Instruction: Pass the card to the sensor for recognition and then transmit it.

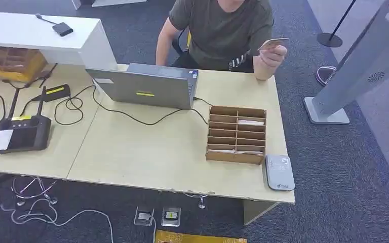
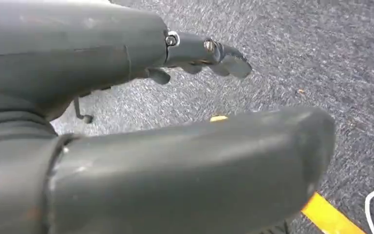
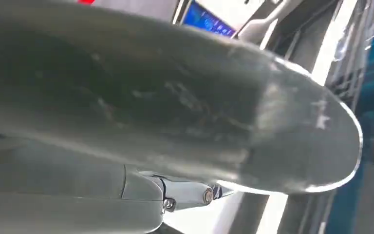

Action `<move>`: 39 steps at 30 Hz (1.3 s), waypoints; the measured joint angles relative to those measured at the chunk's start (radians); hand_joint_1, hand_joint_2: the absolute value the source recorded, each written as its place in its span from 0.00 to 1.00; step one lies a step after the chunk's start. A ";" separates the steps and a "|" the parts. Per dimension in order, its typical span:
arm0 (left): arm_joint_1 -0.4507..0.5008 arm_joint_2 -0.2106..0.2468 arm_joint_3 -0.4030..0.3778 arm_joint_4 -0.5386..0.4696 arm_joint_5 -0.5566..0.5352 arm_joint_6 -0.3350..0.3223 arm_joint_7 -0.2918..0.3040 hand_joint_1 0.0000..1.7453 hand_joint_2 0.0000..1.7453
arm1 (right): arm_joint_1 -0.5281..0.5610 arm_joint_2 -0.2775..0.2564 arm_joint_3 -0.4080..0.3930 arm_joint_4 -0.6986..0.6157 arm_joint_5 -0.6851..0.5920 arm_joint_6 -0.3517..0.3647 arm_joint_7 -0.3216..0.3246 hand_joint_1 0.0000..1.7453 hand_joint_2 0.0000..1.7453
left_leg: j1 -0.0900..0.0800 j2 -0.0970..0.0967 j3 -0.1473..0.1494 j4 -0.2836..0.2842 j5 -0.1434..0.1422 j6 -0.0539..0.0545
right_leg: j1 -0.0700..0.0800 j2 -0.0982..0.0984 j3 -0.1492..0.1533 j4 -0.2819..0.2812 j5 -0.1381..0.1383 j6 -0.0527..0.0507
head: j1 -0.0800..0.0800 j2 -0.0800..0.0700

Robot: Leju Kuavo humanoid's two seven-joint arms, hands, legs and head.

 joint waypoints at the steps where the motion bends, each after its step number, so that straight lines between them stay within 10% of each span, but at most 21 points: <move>1: 0.000 0.000 0.000 0.000 0.000 0.000 0.000 0.00 0.00 | 0.000 -0.007 0.008 -0.006 0.000 0.000 0.000 0.00 0.00 | 0.000 0.000 0.000 0.000 0.000 0.000 | 0.000 0.000 0.000 0.000 0.000 0.000 | 0.000 0.000; 39: 0.001 0.001 -0.018 0.000 0.000 0.000 0.000 0.00 0.00 | 0.000 -0.059 0.107 -0.048 0.000 0.000 0.000 0.00 0.00 | 0.000 0.001 0.001 0.000 0.000 0.000 | 0.000 0.001 0.000 0.000 0.000 0.000 | 0.000 0.000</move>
